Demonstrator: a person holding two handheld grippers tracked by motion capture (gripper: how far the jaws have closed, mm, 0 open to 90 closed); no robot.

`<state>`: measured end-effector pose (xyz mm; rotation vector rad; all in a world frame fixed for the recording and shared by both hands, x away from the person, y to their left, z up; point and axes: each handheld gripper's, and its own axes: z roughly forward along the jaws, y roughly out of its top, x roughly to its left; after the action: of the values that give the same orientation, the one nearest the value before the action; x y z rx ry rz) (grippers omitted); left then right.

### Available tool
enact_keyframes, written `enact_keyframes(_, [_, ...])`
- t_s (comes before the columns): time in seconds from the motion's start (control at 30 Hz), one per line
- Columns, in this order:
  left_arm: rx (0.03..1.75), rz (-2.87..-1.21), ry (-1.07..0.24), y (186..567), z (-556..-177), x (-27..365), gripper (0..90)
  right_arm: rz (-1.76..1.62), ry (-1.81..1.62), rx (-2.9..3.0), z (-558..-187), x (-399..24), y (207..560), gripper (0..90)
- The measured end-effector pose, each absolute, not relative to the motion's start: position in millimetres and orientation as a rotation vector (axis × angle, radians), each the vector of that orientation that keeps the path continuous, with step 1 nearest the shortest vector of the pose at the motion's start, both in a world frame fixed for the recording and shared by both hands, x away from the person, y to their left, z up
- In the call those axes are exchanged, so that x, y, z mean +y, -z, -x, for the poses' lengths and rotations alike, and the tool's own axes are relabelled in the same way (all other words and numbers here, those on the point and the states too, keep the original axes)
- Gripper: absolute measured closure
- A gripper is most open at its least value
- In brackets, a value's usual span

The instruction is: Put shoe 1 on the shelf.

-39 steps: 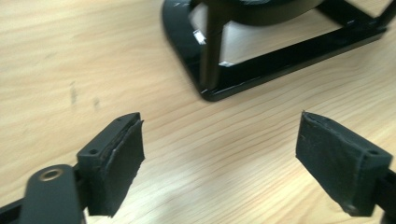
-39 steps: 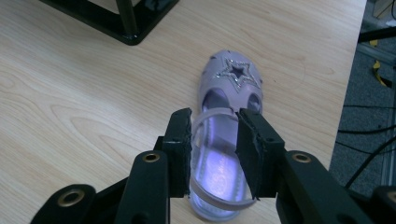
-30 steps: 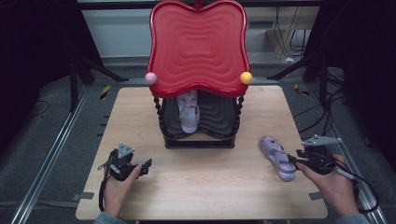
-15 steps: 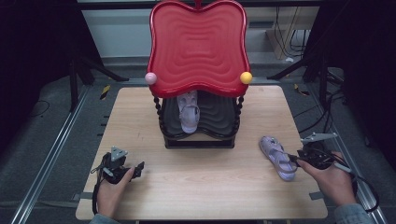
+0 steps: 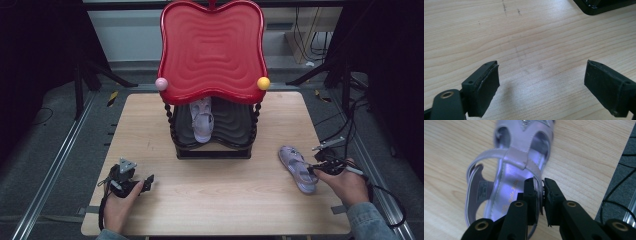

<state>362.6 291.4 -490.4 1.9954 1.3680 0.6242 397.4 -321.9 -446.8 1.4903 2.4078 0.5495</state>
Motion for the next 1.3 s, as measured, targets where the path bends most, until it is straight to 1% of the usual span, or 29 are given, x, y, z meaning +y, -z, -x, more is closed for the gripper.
enact_keyframes(0.13, [1.374,-1.992,-0.624,490,-363,292,11.9,-1.451,-0.572,2.424,-384,-318,436,82.5])
enact_keyframes(0.27, [1.386,-1.980,-0.622,490,-362,294,11.7,-1.392,-0.628,2.458,-360,-307,422,82.6])
enact_keyframes(0.37, [1.399,-1.986,-0.613,493,-363,296,11.7,-1.300,-0.655,2.507,-345,-291,412,82.5])
enact_keyframes(0.47, [1.402,-1.999,-0.605,496,-364,296,11.7,-1.231,-0.698,2.543,-337,-272,409,82.6])
enact_keyframes(0.6, [1.400,-2.002,-0.605,497,-363,296,11.7,-1.145,-0.754,2.583,-337,-242,410,82.5])
enact_keyframes(0.83, [1.405,-1.998,-0.600,497,-363,297,11.6,-1.050,-0.785,2.648,-349,-194,416,82.4])
enact_keyframes(1.03, [1.414,-1.999,-0.590,499,-364,299,11.3,-1.020,-0.779,2.681,-356,-172,432,82.4])
enact_keyframes(1.3, [1.419,-2.000,-0.584,500,-365,300,11.2,-1.016,-0.761,2.712,-357,-161,445,81.5])
